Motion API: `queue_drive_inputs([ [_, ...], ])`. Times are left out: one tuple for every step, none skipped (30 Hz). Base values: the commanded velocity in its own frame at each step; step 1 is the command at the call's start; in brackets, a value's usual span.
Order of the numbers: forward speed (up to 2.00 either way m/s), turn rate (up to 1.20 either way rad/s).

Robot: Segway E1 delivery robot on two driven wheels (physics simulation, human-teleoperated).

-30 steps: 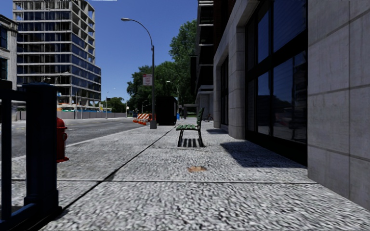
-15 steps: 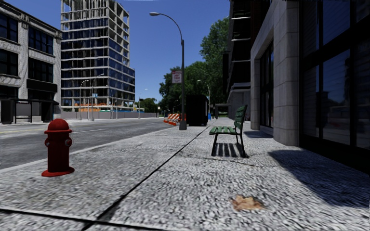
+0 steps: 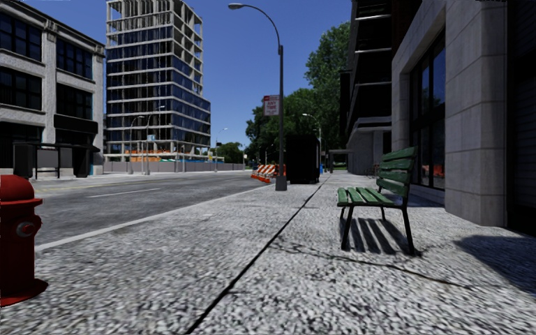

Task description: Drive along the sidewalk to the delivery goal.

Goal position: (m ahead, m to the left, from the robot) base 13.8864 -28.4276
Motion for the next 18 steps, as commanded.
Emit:
queue_drive_inputs([
  [2.00,0.23],
  [2.00,0.23],
  [2.00,0.23],
  [2.00,0.23],
  [2.00,0.23],
  [2.00,0.23],
  [2.00,0.23],
  [2.00,0.23],
  [2.00,0.23],
  [2.00,0.23],
  [2.00,0.23],
  [2.00,0.23],
  [2.00,0.23],
  [2.00,0.23],
  [2.00,0.23],
  [2.00,0.23],
  [2.00,0.23],
  [2.00,0.23],
])
